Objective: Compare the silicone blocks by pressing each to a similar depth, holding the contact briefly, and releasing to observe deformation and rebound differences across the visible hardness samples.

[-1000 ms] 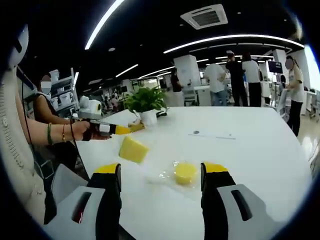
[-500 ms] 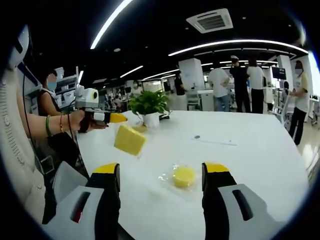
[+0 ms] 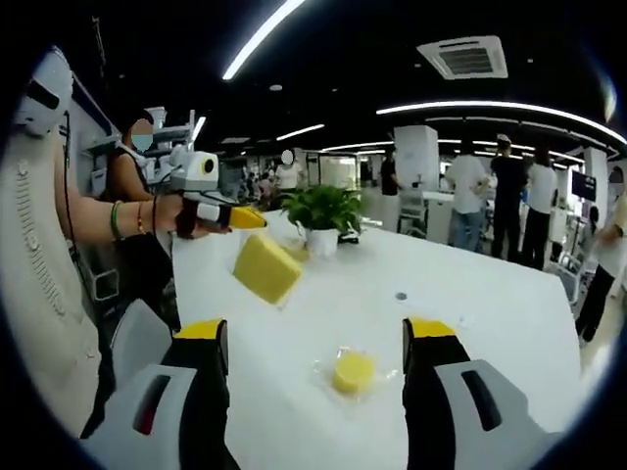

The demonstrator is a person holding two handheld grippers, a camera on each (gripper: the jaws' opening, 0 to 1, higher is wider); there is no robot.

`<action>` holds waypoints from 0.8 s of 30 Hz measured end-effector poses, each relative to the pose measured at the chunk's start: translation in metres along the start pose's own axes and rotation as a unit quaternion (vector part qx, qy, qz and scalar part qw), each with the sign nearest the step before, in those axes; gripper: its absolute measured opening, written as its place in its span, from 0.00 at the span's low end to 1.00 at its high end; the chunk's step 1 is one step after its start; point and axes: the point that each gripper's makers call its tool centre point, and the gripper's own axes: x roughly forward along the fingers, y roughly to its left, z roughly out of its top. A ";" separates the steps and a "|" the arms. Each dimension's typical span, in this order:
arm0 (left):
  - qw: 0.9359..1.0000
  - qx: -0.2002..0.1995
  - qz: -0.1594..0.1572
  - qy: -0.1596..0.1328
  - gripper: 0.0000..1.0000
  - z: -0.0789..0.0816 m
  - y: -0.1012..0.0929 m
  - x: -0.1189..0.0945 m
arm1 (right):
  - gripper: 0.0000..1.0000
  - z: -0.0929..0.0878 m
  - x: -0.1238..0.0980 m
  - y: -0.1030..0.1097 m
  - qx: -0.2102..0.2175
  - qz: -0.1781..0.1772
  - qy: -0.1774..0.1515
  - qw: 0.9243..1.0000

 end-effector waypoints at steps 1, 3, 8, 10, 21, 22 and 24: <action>1.000 0.001 0.000 0.001 0.00 0.002 0.000 0.000 | 0.69 0.003 0.001 0.001 -0.009 0.008 0.003 1.000; 1.000 0.006 -0.006 0.003 0.00 0.005 -0.002 0.001 | 0.70 0.010 0.004 0.000 -0.018 0.021 0.010 1.000; 1.000 0.019 -0.020 0.007 0.00 0.014 -0.007 0.003 | 0.71 0.026 0.017 -0.001 -0.062 0.053 0.029 0.996; 0.999 0.022 -0.025 0.009 0.00 0.015 -0.008 0.004 | 0.72 0.029 0.024 0.001 -0.076 0.069 0.043 0.994; 0.998 0.029 -0.049 0.027 0.00 0.013 -0.015 0.009 | 0.72 0.039 0.060 0.012 -0.123 0.127 0.078 0.981; 0.998 0.028 -0.053 0.029 0.00 0.013 -0.016 0.009 | 0.72 0.039 0.064 0.014 -0.126 0.133 0.081 0.980; 0.998 0.029 -0.056 0.031 0.00 0.012 -0.017 0.010 | 0.72 0.038 0.070 0.018 -0.129 0.148 0.090 0.976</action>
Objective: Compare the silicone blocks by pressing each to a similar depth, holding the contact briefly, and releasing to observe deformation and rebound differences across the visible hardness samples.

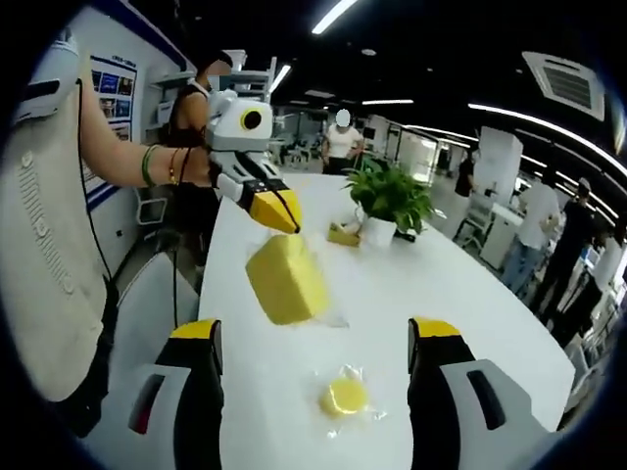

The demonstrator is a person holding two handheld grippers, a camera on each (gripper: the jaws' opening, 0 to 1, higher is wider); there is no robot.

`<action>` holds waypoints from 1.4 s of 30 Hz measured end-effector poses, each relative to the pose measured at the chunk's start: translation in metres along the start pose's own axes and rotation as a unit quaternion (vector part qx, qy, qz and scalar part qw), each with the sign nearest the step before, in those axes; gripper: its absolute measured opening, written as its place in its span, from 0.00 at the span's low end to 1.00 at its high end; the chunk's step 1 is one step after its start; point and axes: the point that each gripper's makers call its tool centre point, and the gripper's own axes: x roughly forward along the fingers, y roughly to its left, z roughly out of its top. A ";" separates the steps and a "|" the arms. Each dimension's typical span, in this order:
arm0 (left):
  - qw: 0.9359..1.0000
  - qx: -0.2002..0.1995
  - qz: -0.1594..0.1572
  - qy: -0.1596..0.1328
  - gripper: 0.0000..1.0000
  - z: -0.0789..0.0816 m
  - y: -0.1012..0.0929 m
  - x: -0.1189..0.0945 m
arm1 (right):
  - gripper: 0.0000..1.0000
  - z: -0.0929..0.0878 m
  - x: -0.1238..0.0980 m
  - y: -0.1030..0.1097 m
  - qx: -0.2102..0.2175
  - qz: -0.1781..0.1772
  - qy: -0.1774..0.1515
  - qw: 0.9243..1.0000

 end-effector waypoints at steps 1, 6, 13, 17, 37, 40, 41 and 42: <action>1.000 0.001 -0.001 0.000 0.00 0.000 0.000 0.000 | 0.72 0.000 0.003 0.001 -0.001 0.007 0.003 1.000; 1.000 0.002 -0.012 0.003 0.00 0.001 -0.003 0.003 | 0.71 0.008 0.023 0.005 -0.017 0.041 0.003 0.999; 1.000 0.008 -0.030 0.006 0.00 0.002 -0.010 0.007 | 0.70 0.004 0.052 0.011 -0.019 0.085 0.026 0.996; 0.999 0.009 -0.034 0.005 0.00 0.002 -0.010 0.008 | 0.67 -0.001 0.066 0.017 -0.007 0.115 0.036 0.993; 0.997 0.036 -0.071 0.023 0.00 0.006 -0.026 0.013 | 0.61 -0.006 0.096 0.031 -0.024 0.163 0.054 0.985; 0.996 0.040 -0.079 0.022 0.00 0.007 -0.029 0.014 | 0.59 -0.007 0.097 0.033 -0.024 0.169 0.057 0.984; 0.996 0.041 -0.080 0.022 0.00 0.008 -0.030 0.014 | 0.58 -0.008 0.097 0.035 -0.025 0.171 0.061 0.983; 0.996 0.042 -0.081 0.021 0.00 0.009 -0.031 0.015 | 0.57 -0.009 0.097 0.035 -0.025 0.171 0.061 0.983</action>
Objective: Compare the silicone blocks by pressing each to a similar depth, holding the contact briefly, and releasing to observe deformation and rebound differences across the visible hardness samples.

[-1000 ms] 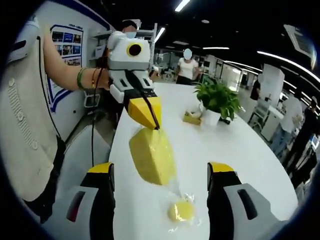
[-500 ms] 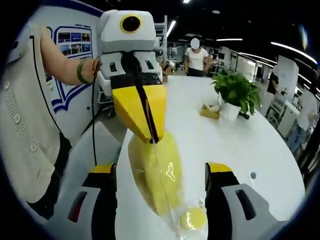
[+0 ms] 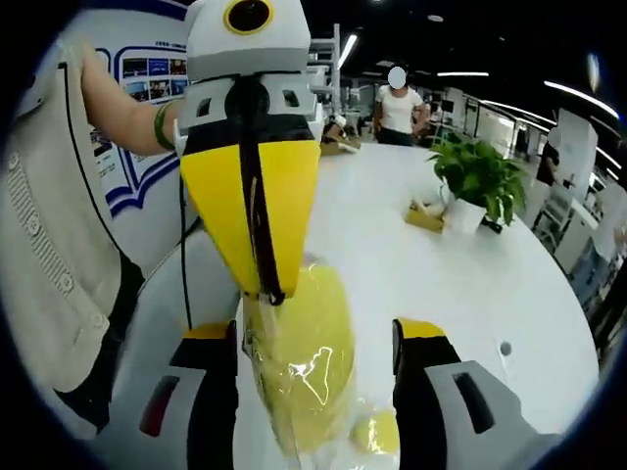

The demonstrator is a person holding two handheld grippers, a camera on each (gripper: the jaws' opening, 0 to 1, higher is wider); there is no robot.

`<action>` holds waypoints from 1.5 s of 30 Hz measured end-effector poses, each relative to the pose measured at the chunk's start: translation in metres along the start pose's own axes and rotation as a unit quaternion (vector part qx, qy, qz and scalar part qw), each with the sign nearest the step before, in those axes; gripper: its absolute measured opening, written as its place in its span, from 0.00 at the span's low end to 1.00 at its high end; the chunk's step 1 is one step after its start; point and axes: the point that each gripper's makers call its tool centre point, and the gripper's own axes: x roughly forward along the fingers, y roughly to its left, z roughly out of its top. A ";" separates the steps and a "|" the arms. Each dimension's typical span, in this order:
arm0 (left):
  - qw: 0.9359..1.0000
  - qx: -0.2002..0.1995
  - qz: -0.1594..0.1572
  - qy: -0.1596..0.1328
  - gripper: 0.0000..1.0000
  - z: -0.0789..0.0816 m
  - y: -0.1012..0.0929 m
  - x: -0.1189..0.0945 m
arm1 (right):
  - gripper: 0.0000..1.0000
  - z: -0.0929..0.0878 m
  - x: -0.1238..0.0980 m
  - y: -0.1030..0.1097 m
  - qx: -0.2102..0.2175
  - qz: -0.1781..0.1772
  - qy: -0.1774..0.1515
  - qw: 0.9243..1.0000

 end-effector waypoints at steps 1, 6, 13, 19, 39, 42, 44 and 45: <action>1.000 0.002 -0.001 0.000 0.00 0.000 -0.001 0.000 | 0.56 -0.002 0.000 0.001 -0.001 0.002 0.002 1.000; 1.000 0.005 -0.001 0.002 0.00 0.001 -0.001 0.000 | 0.41 0.000 0.001 0.004 -0.009 0.007 -0.002 1.000; 1.000 0.010 -0.001 0.000 0.00 0.002 -0.005 -0.004 | 0.35 0.006 -0.001 0.006 -0.020 0.000 -0.010 1.000; 1.000 0.013 -0.002 -0.003 0.00 0.001 -0.011 -0.009 | 0.24 0.007 -0.002 0.011 -0.022 -0.010 0.001 1.000; 0.999 0.032 -0.014 0.002 0.00 -0.003 -0.034 -0.008 | 0.05 -0.001 -0.006 0.028 -0.044 -0.018 0.042 0.998; 0.999 0.035 -0.014 0.003 0.00 -0.003 -0.035 -0.008 | 0.05 -0.001 -0.007 0.029 -0.046 -0.019 0.045 0.998; 0.999 0.039 -0.014 0.003 0.00 -0.002 -0.036 -0.008 | 0.05 -0.002 -0.008 0.032 -0.038 -0.014 0.047 0.998; 0.999 0.039 -0.015 0.002 0.00 -0.002 -0.037 -0.008 | 0.05 -0.001 -0.008 0.033 -0.040 -0.013 0.046 0.998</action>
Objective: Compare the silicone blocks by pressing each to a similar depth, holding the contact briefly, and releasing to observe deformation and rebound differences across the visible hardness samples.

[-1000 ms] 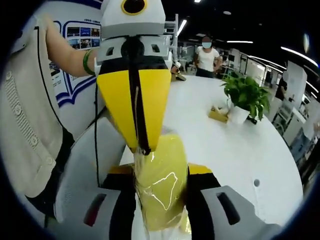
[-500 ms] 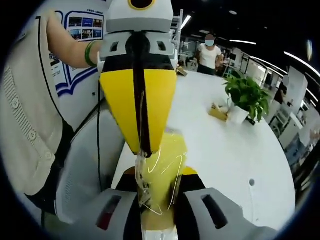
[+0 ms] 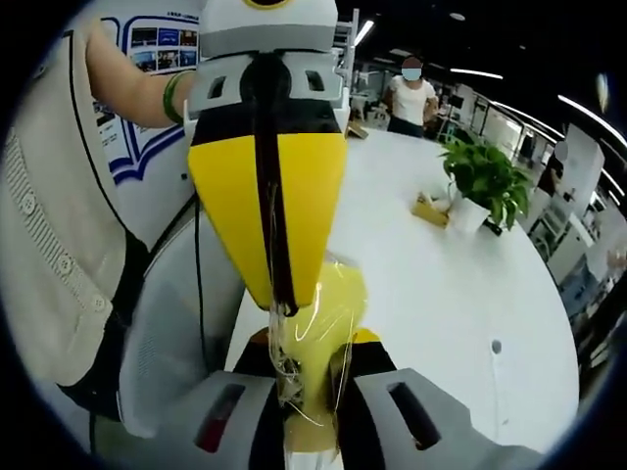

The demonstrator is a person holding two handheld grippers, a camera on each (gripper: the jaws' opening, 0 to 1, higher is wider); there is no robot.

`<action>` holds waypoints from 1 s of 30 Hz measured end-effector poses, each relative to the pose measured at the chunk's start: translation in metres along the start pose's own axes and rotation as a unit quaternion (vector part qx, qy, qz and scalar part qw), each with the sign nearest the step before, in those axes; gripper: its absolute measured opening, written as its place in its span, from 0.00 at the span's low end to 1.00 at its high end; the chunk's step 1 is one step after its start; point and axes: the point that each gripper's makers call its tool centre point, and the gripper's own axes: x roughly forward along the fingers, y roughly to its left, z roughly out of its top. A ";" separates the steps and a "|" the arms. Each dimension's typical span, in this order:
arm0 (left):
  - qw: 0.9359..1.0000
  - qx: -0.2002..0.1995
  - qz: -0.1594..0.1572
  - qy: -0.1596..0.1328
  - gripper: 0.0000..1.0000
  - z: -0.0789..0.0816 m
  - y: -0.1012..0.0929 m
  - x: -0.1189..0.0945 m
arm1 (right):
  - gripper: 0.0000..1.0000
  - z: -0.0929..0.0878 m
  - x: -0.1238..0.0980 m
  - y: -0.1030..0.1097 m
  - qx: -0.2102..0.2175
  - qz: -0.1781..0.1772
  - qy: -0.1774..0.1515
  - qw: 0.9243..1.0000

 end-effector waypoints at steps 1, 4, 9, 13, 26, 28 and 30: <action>1.000 0.000 -0.001 -0.001 0.00 0.000 0.000 0.000 | 0.05 0.000 0.000 0.001 0.004 0.004 0.000 1.000; 1.000 0.005 0.001 0.000 0.00 0.001 -0.001 0.000 | 0.05 0.000 -0.001 0.002 0.005 0.004 0.002 1.000; 1.000 0.008 0.003 -0.004 0.00 0.003 -0.002 0.000 | 0.05 0.002 -0.003 0.003 0.009 0.002 -0.005 1.000; 1.000 -0.002 0.002 -0.026 0.00 0.011 -0.001 -0.003 | 0.05 0.011 -0.008 0.004 0.025 0.009 -0.028 0.999; 0.998 -0.035 0.011 -0.042 0.00 0.013 -0.001 -0.003 | 0.06 0.012 -0.010 0.007 0.035 0.011 -0.028 0.999; 0.998 -0.037 0.019 -0.044 0.00 0.013 0.001 -0.003 | 0.06 0.012 -0.010 0.006 0.035 0.009 -0.028 0.999; 0.997 -0.039 0.026 -0.055 0.00 0.014 0.002 -0.002 | 0.06 0.012 -0.012 0.005 0.042 0.010 -0.033 0.999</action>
